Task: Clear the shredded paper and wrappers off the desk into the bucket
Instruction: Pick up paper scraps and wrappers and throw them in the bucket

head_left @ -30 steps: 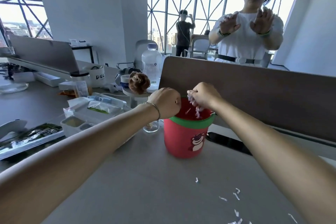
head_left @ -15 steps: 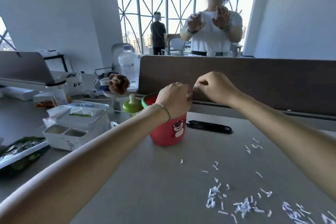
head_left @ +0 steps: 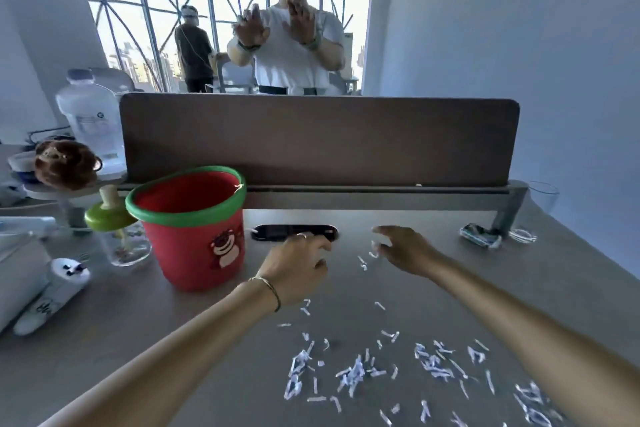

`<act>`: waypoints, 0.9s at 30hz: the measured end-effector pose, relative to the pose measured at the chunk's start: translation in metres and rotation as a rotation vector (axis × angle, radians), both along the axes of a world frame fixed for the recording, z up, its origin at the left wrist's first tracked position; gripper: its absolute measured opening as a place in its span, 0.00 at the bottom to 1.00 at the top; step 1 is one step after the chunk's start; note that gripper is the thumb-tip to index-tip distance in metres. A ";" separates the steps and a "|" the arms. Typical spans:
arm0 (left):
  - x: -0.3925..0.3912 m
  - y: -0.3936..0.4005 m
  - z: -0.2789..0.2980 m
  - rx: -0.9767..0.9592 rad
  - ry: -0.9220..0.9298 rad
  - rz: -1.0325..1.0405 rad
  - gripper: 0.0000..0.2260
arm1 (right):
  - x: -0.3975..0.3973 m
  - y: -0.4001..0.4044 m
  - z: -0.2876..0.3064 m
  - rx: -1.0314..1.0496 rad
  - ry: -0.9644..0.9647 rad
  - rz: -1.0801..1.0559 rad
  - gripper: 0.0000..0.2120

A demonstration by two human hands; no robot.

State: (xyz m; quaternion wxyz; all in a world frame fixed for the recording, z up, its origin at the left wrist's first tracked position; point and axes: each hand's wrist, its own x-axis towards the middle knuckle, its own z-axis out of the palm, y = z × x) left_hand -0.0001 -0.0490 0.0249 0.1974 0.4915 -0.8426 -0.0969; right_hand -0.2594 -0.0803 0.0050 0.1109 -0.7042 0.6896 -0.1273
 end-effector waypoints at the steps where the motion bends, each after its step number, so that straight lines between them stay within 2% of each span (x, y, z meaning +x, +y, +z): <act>1: 0.005 0.000 -0.009 0.012 0.001 0.011 0.17 | -0.005 -0.004 -0.010 0.064 -0.030 -0.014 0.26; 3: 0.019 0.001 -0.024 0.032 0.017 0.047 0.17 | -0.006 -0.014 -0.029 0.135 -0.067 -0.019 0.30; 5: 0.034 0.002 -0.036 0.031 0.025 0.080 0.17 | 0.002 -0.019 -0.046 0.155 -0.001 0.033 0.32; 11: 0.067 0.022 -0.062 0.017 0.062 0.127 0.17 | 0.051 0.016 -0.062 0.103 0.149 0.366 0.34; 14: 0.079 0.036 -0.074 0.059 0.030 0.166 0.21 | 0.071 0.044 -0.061 0.096 0.163 0.470 0.36; 17: 0.087 0.045 -0.082 0.143 -0.015 0.234 0.27 | 0.085 0.078 -0.057 0.101 0.183 0.575 0.42; 19: 0.086 0.050 -0.086 0.179 -0.048 0.244 0.29 | 0.085 0.102 -0.053 0.111 0.170 0.629 0.40; 23: 0.062 0.056 -0.091 0.181 -0.158 0.173 0.33 | 0.054 0.147 -0.039 0.114 0.073 0.602 0.33; 27: 0.017 0.057 -0.090 0.150 -0.202 0.008 0.41 | -0.004 0.185 -0.036 0.036 -0.021 0.387 0.31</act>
